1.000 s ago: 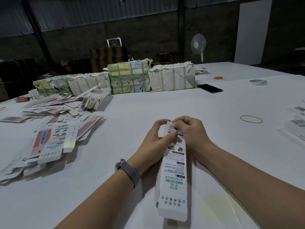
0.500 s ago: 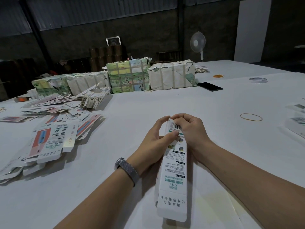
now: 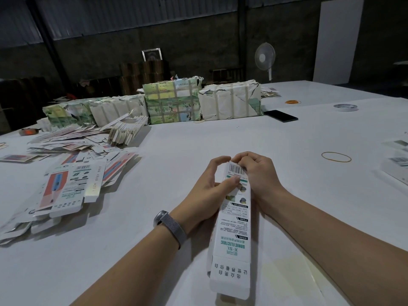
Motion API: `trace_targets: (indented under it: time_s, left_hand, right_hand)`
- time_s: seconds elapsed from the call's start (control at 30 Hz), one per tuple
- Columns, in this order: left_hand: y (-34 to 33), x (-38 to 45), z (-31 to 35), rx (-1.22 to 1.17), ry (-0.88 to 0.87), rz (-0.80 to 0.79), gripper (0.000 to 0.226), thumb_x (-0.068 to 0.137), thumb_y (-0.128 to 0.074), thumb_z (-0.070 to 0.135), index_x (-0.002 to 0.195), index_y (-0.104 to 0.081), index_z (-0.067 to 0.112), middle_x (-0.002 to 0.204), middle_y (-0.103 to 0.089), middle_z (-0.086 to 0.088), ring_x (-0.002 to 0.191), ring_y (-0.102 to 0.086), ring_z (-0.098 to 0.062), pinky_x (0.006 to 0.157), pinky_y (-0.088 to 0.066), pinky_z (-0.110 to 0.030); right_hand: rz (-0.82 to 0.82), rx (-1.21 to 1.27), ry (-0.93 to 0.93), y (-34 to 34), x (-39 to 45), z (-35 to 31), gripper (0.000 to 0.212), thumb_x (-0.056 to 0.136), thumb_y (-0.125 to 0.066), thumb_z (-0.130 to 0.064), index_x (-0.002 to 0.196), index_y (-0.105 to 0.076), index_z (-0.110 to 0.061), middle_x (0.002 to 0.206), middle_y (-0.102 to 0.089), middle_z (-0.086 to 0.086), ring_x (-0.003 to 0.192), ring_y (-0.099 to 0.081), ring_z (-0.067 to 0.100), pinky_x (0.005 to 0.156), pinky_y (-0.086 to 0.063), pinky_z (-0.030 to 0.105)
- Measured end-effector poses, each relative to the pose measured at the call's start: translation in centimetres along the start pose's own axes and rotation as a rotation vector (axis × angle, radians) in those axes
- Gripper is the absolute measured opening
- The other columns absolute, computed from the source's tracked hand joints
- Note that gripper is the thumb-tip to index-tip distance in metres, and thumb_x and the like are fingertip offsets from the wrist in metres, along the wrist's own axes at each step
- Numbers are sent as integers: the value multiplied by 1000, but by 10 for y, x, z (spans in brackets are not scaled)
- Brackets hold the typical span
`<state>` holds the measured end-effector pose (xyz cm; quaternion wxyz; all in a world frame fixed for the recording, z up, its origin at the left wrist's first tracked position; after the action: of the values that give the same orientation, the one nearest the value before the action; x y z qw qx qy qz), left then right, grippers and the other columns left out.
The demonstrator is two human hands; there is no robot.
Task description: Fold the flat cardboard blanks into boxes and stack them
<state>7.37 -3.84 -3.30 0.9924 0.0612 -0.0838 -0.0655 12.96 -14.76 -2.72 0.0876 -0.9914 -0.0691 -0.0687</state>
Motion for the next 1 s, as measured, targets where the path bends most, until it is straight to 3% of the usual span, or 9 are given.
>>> trace_targets:
  time_s: [0.27,0.4,0.53,0.7,0.87,1.0]
  left_hand:
    - [-1,-2,2,-10,16,12,38,101,-61,22,129,-43,38,90,-78,-10,68,-74,-22,59,-57,-30]
    - [1,-2,2,-3,-2,14,40,101,-61,21,132,-42,37,95,-78,-12,72,-74,-26,62,-57,-33]
    - [3,-2,4,-1,-20,20,35,101,-60,19,129,-44,34,93,-78,-11,71,-74,-25,60,-57,-33]
    - [7,0,5,-59,-46,80,29,101,-60,17,123,-46,28,87,-76,-11,68,-73,-26,58,-57,-33]
    - [15,1,4,-126,-68,146,27,101,-60,18,120,-44,29,89,-77,-13,68,-73,-27,58,-57,-33]
    - [19,0,5,-164,-89,188,27,101,-60,20,120,-44,32,89,-77,-15,68,-72,-29,57,-58,-34]
  right_hand:
    - [7,74,-12,3,-1,2,26,90,-61,-5,76,-74,-22,76,-73,8,67,-69,26,64,-60,40]
    - [19,-6,47,0,-3,-4,31,93,-59,-7,76,-77,-25,82,-75,7,74,-70,30,75,-59,49]
    - [12,-144,131,-2,-7,-13,29,99,-51,-17,93,-77,-29,84,-75,3,82,-71,29,80,-59,44]
    - [-62,10,72,-12,-10,-7,24,101,-46,-16,109,-65,-28,91,-70,3,77,-66,23,74,-56,41]
    - [-59,64,38,-10,-10,-4,17,100,-44,-14,102,-59,-23,86,-69,12,65,-65,20,53,-53,29]
    - [-111,50,33,-16,-8,0,17,98,-50,-10,107,-56,-23,101,-68,21,64,-67,23,55,-54,32]
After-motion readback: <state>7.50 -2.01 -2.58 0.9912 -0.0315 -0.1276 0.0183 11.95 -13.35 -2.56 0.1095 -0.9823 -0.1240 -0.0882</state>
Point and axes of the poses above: each hand's wrist, its own x-axis towards the middle knuckle, its own y-axis out of the back of the hand, z = x × y, the point moved 9 cm from there along x, towards the middle knuckle
